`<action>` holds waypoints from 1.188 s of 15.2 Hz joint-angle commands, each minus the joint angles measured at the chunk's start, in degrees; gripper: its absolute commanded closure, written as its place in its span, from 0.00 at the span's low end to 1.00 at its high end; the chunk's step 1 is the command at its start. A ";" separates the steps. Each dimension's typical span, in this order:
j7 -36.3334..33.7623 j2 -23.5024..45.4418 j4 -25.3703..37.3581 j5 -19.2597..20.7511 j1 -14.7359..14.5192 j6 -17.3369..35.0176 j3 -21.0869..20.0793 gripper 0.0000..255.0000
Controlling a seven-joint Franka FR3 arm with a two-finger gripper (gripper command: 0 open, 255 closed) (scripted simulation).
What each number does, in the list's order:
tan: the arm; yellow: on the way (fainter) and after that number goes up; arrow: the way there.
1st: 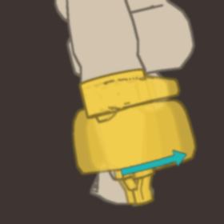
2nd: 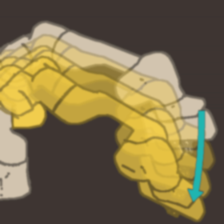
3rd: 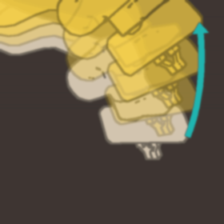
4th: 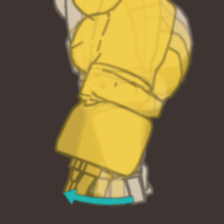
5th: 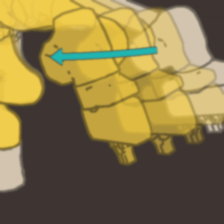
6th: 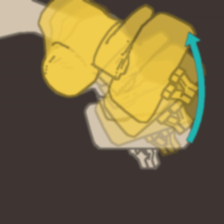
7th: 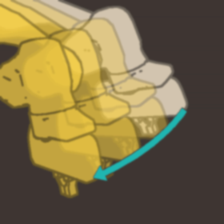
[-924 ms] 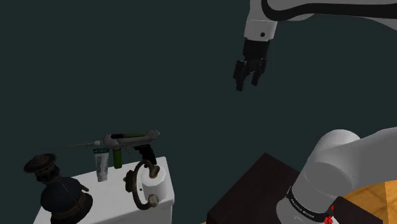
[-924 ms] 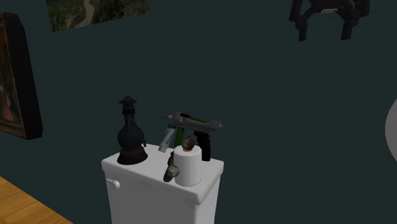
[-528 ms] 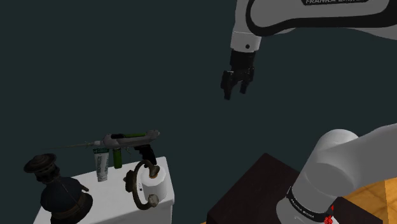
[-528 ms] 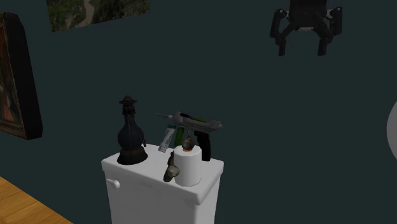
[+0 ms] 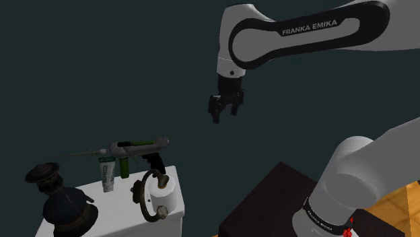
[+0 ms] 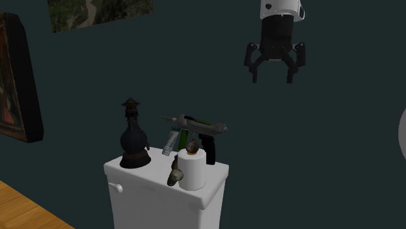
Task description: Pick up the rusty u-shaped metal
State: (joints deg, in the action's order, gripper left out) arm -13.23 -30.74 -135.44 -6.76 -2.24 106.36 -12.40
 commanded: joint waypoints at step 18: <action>-19.15 36.63 12.57 9.15 -3.91 23.96 -13.08 0.00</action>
State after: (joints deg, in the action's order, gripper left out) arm -30.45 2.78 -124.79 0.72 -5.56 129.35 -24.96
